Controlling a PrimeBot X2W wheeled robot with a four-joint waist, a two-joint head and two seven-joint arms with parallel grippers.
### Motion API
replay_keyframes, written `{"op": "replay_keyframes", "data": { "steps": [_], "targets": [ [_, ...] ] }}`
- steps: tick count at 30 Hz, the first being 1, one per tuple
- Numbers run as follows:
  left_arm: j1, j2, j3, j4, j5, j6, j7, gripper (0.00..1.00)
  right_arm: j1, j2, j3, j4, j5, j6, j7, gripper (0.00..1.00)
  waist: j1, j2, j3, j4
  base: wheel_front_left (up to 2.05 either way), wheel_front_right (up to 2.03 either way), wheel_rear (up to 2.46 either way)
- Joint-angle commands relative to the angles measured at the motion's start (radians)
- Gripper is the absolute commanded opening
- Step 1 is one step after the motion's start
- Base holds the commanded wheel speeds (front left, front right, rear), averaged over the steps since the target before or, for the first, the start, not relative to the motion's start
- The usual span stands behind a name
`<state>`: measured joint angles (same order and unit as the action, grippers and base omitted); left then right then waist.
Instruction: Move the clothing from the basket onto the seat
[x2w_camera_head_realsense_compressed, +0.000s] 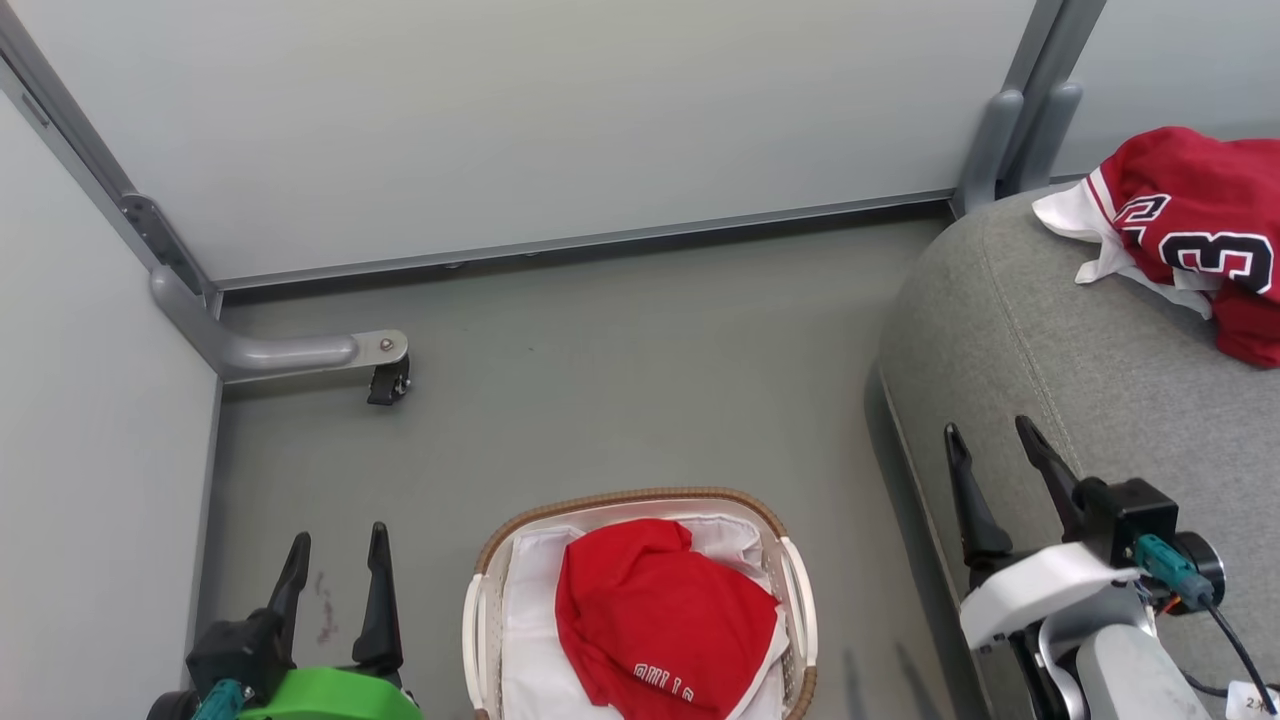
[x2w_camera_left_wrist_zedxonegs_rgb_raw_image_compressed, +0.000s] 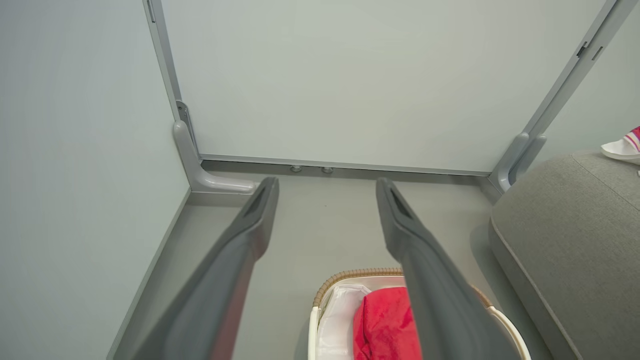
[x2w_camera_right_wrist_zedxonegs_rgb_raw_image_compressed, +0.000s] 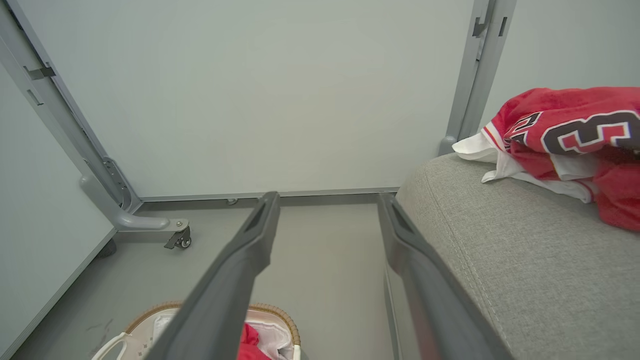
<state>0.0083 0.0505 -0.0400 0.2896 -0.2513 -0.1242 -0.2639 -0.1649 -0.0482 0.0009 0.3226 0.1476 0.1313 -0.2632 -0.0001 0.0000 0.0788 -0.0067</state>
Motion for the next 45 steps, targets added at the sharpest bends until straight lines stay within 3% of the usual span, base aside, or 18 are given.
{"op": "replay_keyframes", "data": {
  "steps": [1,31,45],
  "targets": [
    [0.017,0.0,0.003,-0.005,-0.006,-0.003,-0.001,1.0,0.018,-0.004,-0.004,-0.006,0.001,-0.001,-0.002,1.0,0.0001,0.0,-0.004,-0.001,0.0,0.0,0.0],
    [0.004,0.0,-0.018,-0.008,0.001,-0.003,-0.001,1.0,0.021,-0.004,-0.001,-0.017,0.003,-0.001,-0.002,1.0,0.0001,0.0,-0.001,-0.009,0.0,0.0,0.0],
    [-0.135,0.0,-0.087,0.029,0.031,-0.006,-0.001,1.0,-0.055,-0.004,-0.007,-0.072,-0.019,-0.001,-0.002,1.0,0.0001,0.0,0.14,-0.046,0.0,0.0,0.0]
  ]
}}
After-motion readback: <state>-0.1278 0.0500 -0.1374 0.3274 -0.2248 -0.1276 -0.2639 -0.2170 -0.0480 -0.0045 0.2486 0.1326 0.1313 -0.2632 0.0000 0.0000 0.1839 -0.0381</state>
